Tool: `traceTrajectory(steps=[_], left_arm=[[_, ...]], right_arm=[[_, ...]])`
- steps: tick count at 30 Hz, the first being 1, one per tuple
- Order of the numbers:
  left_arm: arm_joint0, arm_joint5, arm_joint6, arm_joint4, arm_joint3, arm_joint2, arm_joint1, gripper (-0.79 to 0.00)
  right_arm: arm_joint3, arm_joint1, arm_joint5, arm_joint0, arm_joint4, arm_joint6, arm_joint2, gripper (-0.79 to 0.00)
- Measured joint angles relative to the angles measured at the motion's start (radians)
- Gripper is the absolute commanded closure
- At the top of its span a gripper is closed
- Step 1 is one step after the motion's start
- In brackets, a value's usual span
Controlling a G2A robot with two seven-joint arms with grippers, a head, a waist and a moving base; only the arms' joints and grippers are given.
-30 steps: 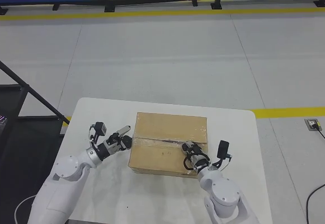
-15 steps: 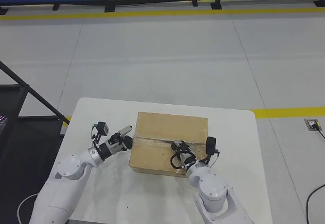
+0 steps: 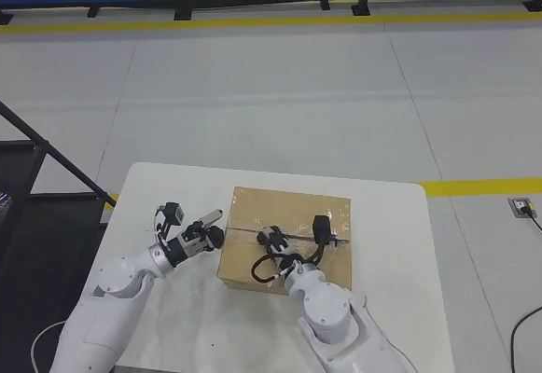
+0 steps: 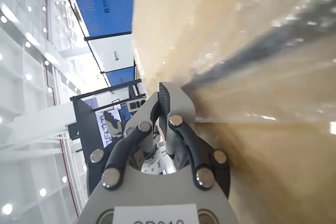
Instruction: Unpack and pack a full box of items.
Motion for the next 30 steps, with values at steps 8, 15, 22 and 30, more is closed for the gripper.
traceTrajectory(steps=[8,15,22,30], left_arm=[[0.004,-0.009,-0.004,-0.008,-0.005,-0.011,0.0,-0.785],[0.02,-0.018,-0.006,-0.02,-0.02,-0.029,0.002,-0.785],[0.025,-0.013,-0.012,-0.019,-0.03,-0.033,0.003,-0.785],[0.031,-0.01,-0.017,-0.023,-0.031,-0.042,0.004,-0.785]], right_arm=[[-0.055,0.002,-0.135,-0.015,-0.002,0.034,0.013,0.0],[-0.045,0.004,-0.119,-0.013,-0.027,0.05,0.007,0.0],[0.036,0.001,0.109,0.097,-0.158,0.158,-0.024,0.0],[0.103,0.002,0.241,0.175,-0.188,0.308,-0.03,0.0]])
